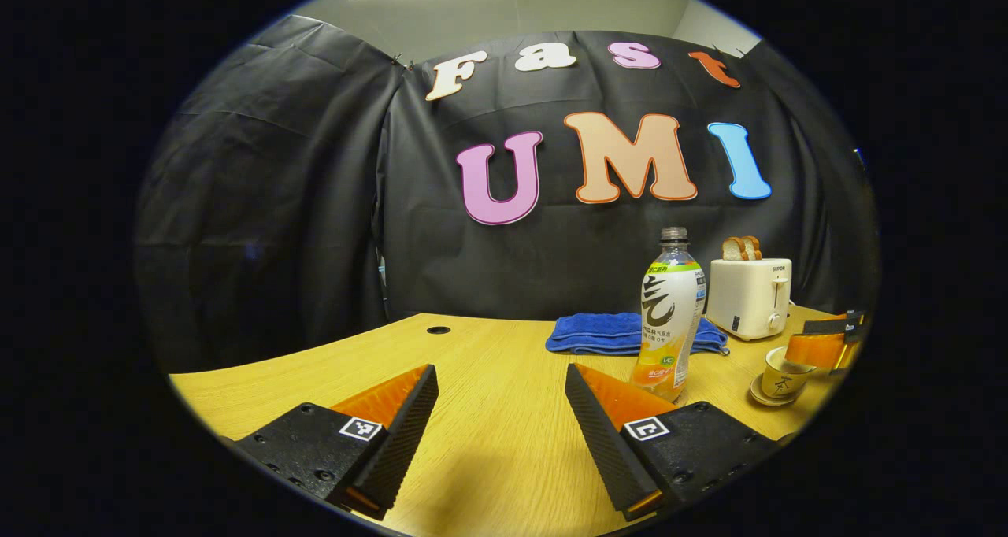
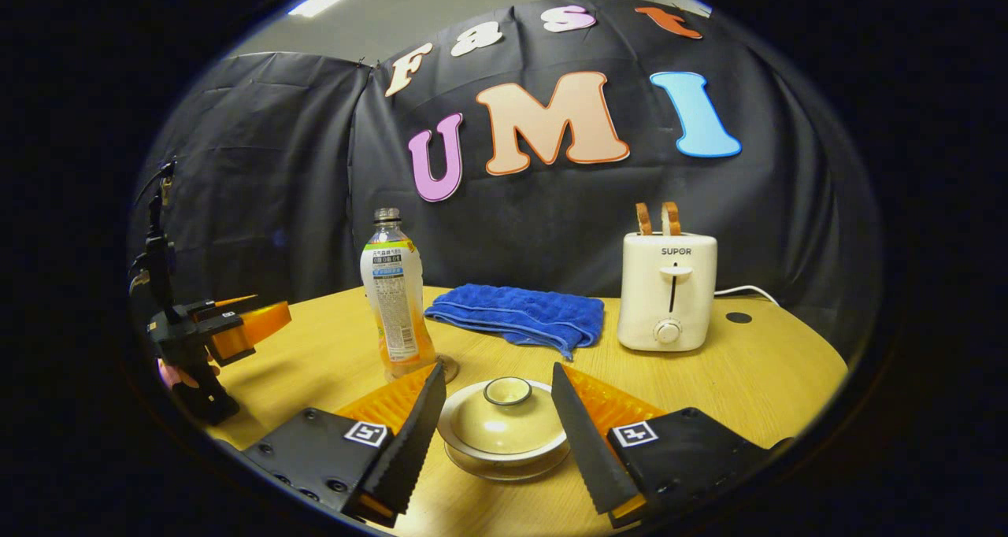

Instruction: Open the teacup lid with one hand, grasp the water bottle and pour water into the teacup with the other hand; after pouring, place the water bottle on the coaster and then close the teacup lid.

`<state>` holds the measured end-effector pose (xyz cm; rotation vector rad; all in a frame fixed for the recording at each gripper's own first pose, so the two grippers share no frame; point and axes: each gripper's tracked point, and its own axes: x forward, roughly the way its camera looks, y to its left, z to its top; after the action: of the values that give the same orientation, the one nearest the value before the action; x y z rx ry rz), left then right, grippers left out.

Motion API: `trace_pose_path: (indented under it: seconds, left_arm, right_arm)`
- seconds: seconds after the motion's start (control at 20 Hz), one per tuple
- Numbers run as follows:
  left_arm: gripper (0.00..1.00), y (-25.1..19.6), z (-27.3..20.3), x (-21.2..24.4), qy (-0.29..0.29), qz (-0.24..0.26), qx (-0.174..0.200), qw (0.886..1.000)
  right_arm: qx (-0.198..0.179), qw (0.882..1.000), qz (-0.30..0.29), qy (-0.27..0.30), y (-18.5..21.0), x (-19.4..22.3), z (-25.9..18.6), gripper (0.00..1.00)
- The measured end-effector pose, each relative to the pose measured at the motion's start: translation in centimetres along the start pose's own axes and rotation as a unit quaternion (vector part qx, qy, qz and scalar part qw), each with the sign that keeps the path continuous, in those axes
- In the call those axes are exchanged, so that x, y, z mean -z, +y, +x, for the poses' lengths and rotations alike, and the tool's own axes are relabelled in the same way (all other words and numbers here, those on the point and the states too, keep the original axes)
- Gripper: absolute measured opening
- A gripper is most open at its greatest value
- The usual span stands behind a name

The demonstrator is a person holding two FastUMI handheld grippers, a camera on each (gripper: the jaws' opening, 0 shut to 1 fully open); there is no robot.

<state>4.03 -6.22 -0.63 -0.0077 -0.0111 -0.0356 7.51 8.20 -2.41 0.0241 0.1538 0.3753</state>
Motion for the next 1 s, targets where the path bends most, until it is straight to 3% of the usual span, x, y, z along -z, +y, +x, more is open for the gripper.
trace_pose_path:
  seconds: [0.3,0.35,0.5,0.65,0.75,0.8,0.85,0.9,0.95,1.0]
  left_arm:
    - [0.95,0.0,0.0,0.0,0.0,0.0,0.0,1.0]
    - [0.95,0.0,0.0,0.0,0.0,0.0,0.0,1.0]
    - [0.95,0.0,0.0,0.0,-0.001,0.0,0.0,1.0]
    - [0.95,-0.1,0.0,0.0,-0.001,-0.001,0.001,1.0]
    - [0.95,-0.1,0.1,0.0,-0.001,-0.001,0.003,1.0]
    - [0.95,-0.3,0.1,0.0,-0.002,-0.001,0.005,1.0]
    - [0.95,-0.5,0.0,0.0,-0.002,-0.001,0.009,1.0]
    - [0.94,-0.6,0.0,0.0,-0.002,-0.001,0.014,1.0]
    - [0.95,-0.7,-0.1,0.0,-0.002,-0.001,0.016,1.0]
    - [0.95,-0.6,-0.1,0.0,-0.002,-0.001,0.016,1.0]
  right_arm:
    - [0.027,0.999,-0.006,-0.043,-0.9,-1.1,-2.8,0.92]
    - [0.032,0.998,-0.006,-0.053,-1.2,-1.3,-3.3,0.99]
    - [0.064,0.995,-0.019,-0.069,-2.2,-1.6,-4.4,0.94]
    - [0.088,0.994,-0.015,-0.07,-3.1,-1.6,-5.4,0.97]
    - [0.113,0.991,-0.015,-0.072,-4.4,-1.6,-6.2,0.94]
    - [0.129,0.989,-0.014,-0.073,-5.1,-1.6,-6.6,1.0]
    - [0.148,0.986,-0.014,-0.074,-6.0,-1.6,-7.0,0.96]
    - [0.168,0.983,-0.013,-0.075,-6.9,-1.7,-7.5,0.99]
    - [0.186,0.98,-0.012,-0.076,-7.9,-1.7,-8.0,0.94]
    - [0.199,0.977,-0.012,-0.077,-8.3,-1.7,-8.4,0.99]
